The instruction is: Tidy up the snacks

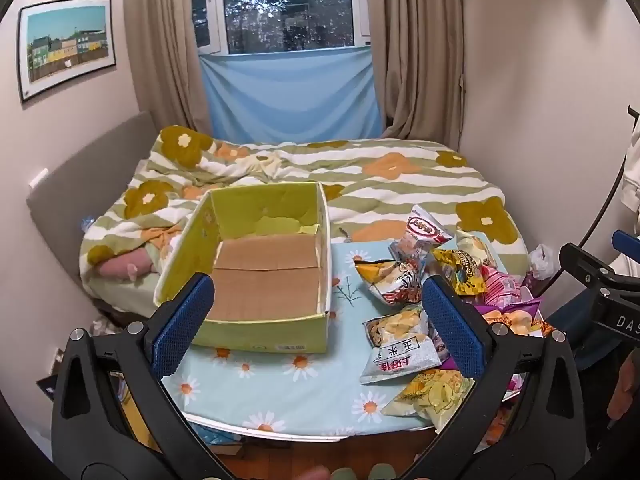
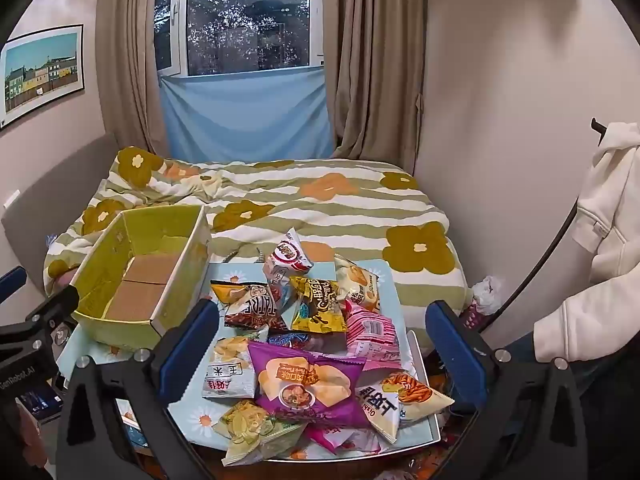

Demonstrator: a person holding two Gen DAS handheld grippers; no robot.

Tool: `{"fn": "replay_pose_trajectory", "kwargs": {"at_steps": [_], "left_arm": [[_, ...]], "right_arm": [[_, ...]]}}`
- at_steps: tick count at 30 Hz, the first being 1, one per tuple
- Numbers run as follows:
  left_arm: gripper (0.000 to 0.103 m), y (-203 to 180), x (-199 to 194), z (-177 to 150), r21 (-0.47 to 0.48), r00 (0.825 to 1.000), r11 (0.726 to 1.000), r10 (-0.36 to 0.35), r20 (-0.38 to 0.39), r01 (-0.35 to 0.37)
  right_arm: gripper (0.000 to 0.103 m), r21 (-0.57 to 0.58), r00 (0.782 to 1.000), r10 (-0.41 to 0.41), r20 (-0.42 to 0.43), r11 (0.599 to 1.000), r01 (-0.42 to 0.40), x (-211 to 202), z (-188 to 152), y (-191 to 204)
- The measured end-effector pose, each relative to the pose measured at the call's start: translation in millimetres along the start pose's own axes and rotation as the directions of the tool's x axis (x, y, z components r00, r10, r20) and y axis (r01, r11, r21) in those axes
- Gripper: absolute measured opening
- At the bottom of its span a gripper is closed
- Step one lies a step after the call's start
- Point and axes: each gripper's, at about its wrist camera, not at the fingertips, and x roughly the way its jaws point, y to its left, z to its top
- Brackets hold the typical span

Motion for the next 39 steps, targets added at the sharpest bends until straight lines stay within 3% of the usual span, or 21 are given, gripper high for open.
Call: {"fn": "replay_pose_trajectory", "kwargs": {"at_steps": [39], "left_arm": [[0.103,1.5,-0.5,-2.3,-0.005,1.0,1.0,0.014,-0.009,-0.014]], "right_arm": [[0.103,-0.012,1.0,0.006,0.003,1.0,-0.006,0.1,-0.4,4.4]]}}
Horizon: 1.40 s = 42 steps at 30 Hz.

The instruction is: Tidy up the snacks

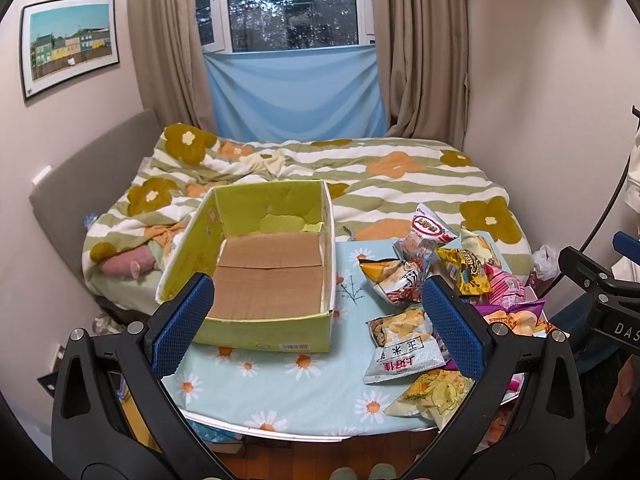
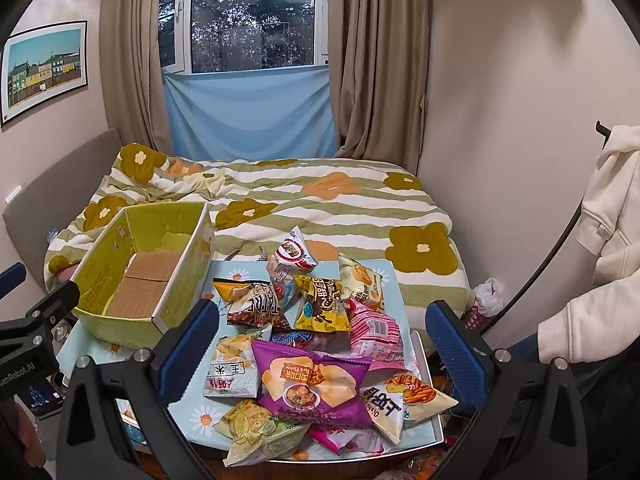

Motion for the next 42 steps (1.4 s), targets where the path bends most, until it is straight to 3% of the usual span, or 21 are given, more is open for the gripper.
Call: {"fn": "replay_pose_trajectory", "kwargs": {"at_steps": [42], "left_arm": [[0.103,-0.2,6.4,0.9,0.001,1.0,1.0,-0.003,-0.007,0.003]], "right_arm": [[0.103,0.0,1.0,-0.001,-0.005,1.0,0.001,2.7,-0.4,2.7]]}}
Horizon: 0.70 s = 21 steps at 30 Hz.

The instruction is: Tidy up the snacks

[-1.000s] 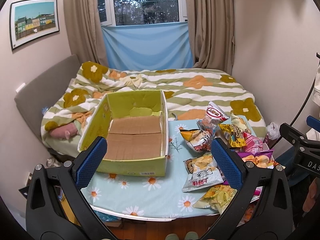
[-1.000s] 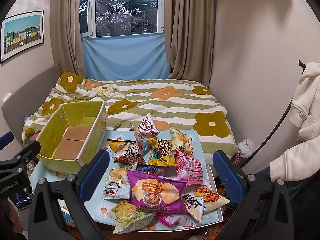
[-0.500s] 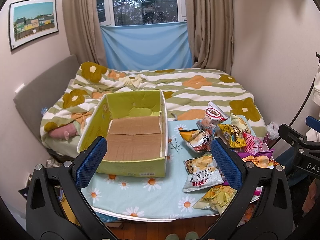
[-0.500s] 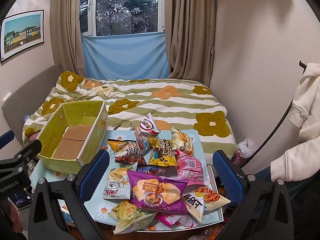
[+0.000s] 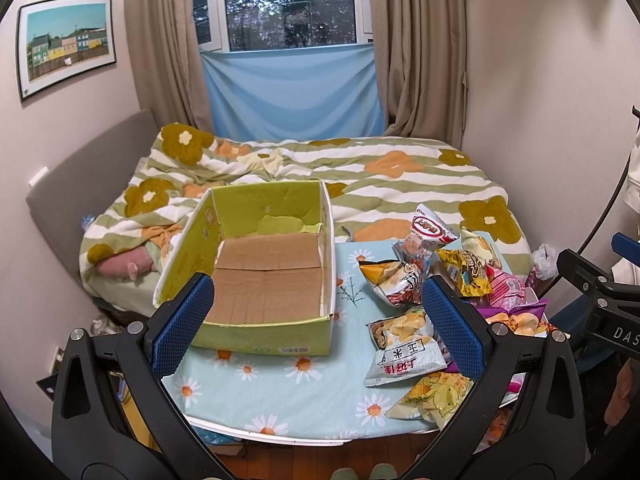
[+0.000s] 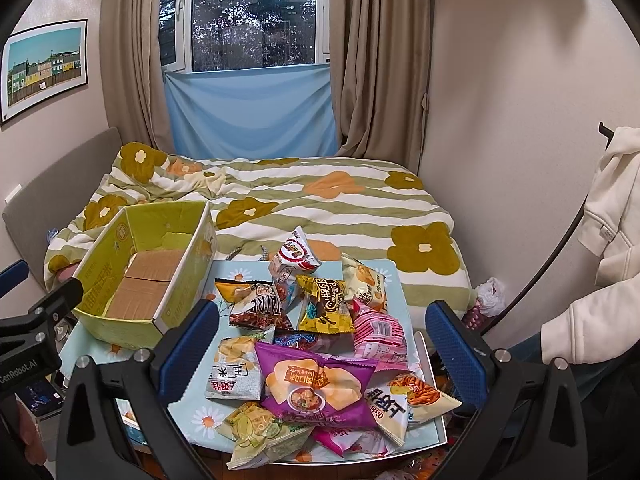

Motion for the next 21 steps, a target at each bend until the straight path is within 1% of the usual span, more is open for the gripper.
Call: {"fn": "replay_pose_trajectory", "kwargs": {"at_steps": [16,21], "left_arm": [[0.103,-0.3,2.1,1.1,0.0,1.0,1.0,-0.003,-0.002,0.003],[0.103,-3.6,7.2,1.9,0.0,1.0,1.0,-0.013,-0.015,0.013]], "right_arm": [[0.103,0.0,1.0,-0.001,-0.001,1.0,0.001,-0.9,0.2,-0.1],[0.103,0.007,1.0,0.0,-0.008,1.0,0.0,2.7,-3.1,3.2]]}}
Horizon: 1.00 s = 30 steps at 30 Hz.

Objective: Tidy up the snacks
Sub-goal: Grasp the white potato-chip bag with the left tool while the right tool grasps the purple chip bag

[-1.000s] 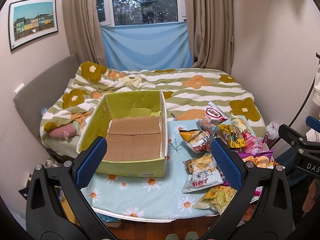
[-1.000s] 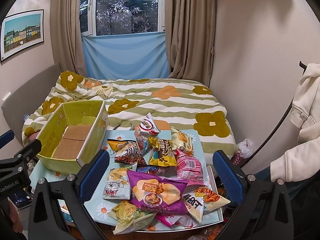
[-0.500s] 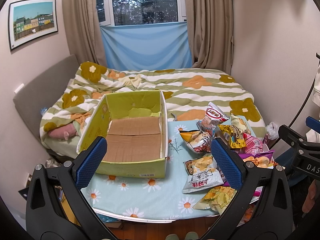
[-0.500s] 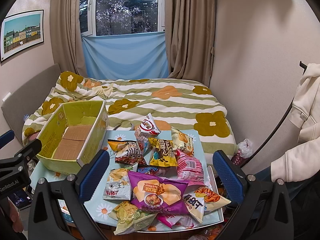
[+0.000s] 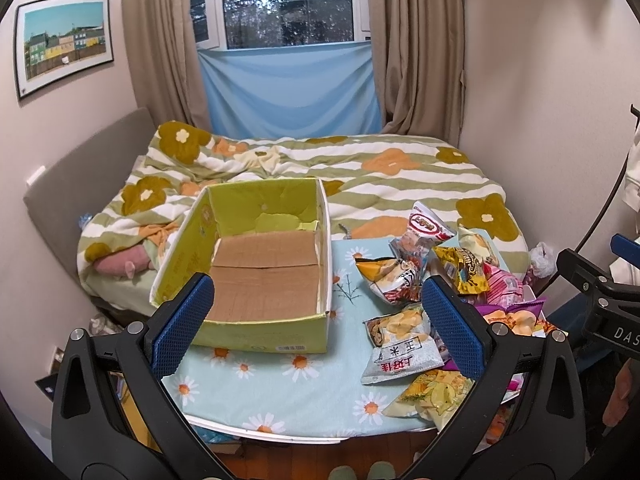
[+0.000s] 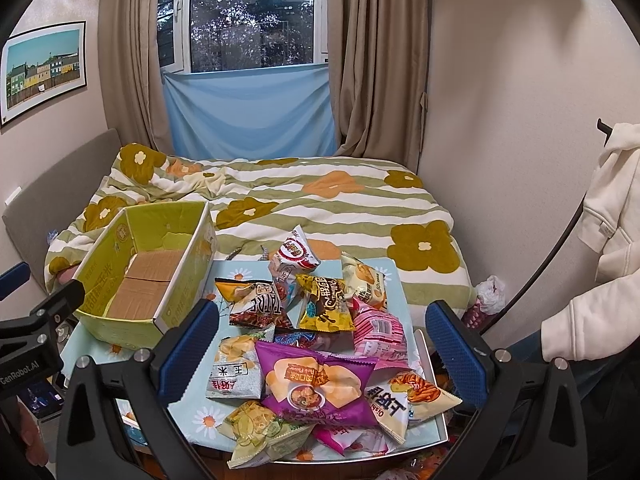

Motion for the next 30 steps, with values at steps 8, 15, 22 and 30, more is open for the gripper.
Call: {"fn": "replay_pose_trajectory", "kwargs": {"at_steps": [8,15,22,30], "left_arm": [[0.103,-15,24,-7,-0.026,0.994,0.999,-0.033,-0.101,0.031],[0.103,-34,77,-34,-0.049,0.967,0.997,-0.066,-0.246,0.056],[0.103,-57,146,-61,-0.047,0.911,0.989,-0.145,-0.386,0.137],[0.103,-81,204,-80,-0.016,0.856,0.976,-0.198,-0.477,0.217]], "right_arm": [[0.103,-0.005,0.998,0.014,-0.061,1.0,-0.014,16,-10,-17],[0.103,-0.028,0.988,0.069,-0.135,0.997,-0.074,52,-36,-35],[0.103,0.006,0.972,0.112,-0.204,0.994,-0.113,82,-60,-36],[0.103,0.029,0.953,0.136,-0.27,0.991,-0.133,111,-84,-21]]}}
